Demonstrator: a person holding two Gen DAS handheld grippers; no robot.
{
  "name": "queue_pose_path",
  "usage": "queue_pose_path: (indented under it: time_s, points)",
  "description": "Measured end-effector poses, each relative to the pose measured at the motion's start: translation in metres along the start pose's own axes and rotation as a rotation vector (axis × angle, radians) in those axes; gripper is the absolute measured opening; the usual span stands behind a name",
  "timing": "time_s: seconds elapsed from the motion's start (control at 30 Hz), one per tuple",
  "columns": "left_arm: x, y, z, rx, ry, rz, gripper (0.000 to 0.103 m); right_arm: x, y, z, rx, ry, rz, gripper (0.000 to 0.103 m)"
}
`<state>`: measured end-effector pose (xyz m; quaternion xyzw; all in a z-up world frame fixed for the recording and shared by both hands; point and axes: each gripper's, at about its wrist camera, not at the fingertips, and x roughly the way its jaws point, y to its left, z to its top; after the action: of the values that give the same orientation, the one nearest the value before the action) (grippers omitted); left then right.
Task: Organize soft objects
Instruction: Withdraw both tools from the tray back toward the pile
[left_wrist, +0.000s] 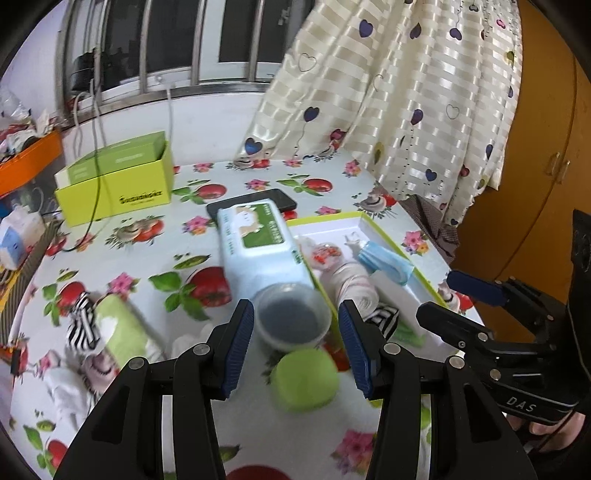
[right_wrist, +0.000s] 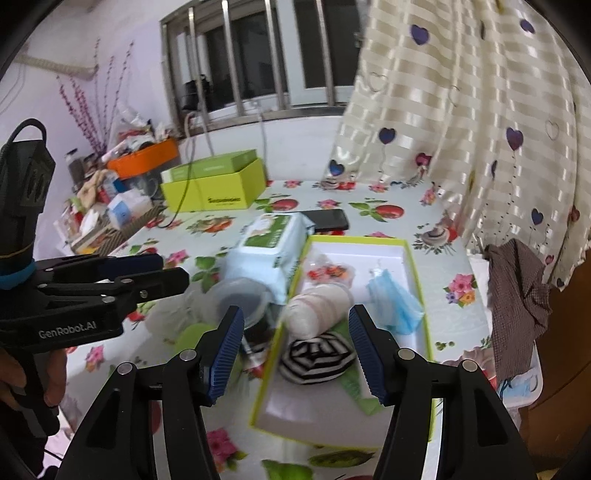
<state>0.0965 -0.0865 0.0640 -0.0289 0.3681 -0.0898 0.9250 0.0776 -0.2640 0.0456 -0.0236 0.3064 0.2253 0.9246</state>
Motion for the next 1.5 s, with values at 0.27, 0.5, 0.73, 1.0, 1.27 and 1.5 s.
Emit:
queue_pose_path:
  time_s: [0.27,0.5,0.73,1.0,1.27,1.5]
  points:
    - [-0.017,0.017,-0.025,-0.035,0.001,0.014,0.049,-0.003,0.032,-0.004,-0.049,0.017,0.036,0.059]
    - [-0.022,0.031,-0.037,-0.068,0.012,0.038,0.049,0.001,0.053,-0.005,-0.089,0.036,0.054,0.059]
    - [-0.025,0.043,-0.044,-0.091,0.013,0.052,0.049,0.005,0.067,-0.003,-0.116,0.048,0.076,0.059]
    - [-0.029,0.052,-0.049,-0.104,0.012,0.062,0.049,0.01,0.08,-0.003,-0.136,0.059,0.092,0.059]
    - [-0.031,0.066,-0.055,-0.13,0.013,0.078,0.049,0.016,0.093,-0.003,-0.16,0.072,0.113,0.059]
    - [-0.037,0.091,-0.067,-0.18,0.012,0.112,0.049,0.022,0.109,-0.003,-0.191,0.086,0.14,0.059]
